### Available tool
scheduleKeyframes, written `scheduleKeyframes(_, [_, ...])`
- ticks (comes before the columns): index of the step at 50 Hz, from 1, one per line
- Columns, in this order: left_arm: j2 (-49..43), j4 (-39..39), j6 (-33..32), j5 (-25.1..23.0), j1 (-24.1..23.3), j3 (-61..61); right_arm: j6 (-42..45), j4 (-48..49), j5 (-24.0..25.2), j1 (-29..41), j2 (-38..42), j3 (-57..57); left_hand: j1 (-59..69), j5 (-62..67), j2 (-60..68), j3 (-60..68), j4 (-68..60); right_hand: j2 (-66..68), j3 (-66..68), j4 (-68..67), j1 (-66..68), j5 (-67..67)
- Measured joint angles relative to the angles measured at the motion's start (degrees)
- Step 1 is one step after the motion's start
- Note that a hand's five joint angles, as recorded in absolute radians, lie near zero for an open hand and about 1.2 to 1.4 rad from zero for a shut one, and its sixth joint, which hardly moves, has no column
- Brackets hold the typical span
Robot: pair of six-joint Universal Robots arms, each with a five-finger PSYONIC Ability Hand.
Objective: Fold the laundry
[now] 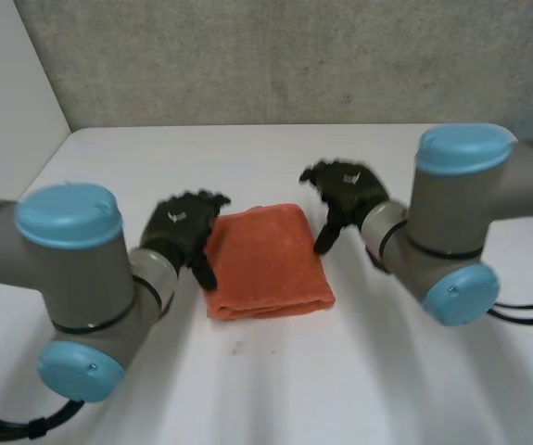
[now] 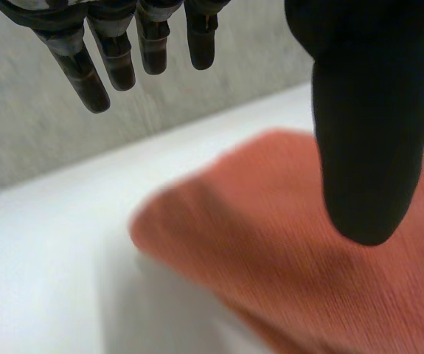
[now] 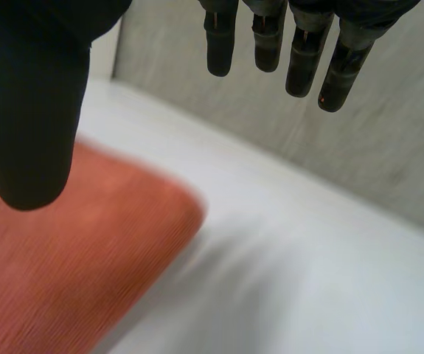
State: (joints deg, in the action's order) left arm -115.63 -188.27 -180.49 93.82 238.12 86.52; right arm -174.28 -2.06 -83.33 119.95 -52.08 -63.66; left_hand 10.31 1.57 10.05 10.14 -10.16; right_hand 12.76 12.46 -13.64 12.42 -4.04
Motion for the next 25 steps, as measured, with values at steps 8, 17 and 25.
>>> scheduleKeyframes(8, [9.5,2.8,-0.3,0.2,2.0,-4.5,-0.3,3.3,-4.9,-3.1,-13.8,-2.4,0.0,0.0,-0.1,-0.2,0.1,0.0,0.0,0.0,0.0,0.0])
scheduleKeyframes(17, [19.7,7.8,0.0,-0.2,7.3,-8.3,-0.2,5.8,-8.3,-7.7,-25.9,-8.2,0.0,0.0,-0.1,-0.2,0.2,0.0,0.0,0.0,0.0,0.0])
scheduleKeyframes(25, [23.0,10.1,0.3,-1.4,9.2,-8.7,-0.1,5.3,-6.5,-9.6,-29.9,-12.2,0.0,0.0,-0.4,-0.5,0.4,0.0,0.0,0.0,0.0,0.0])
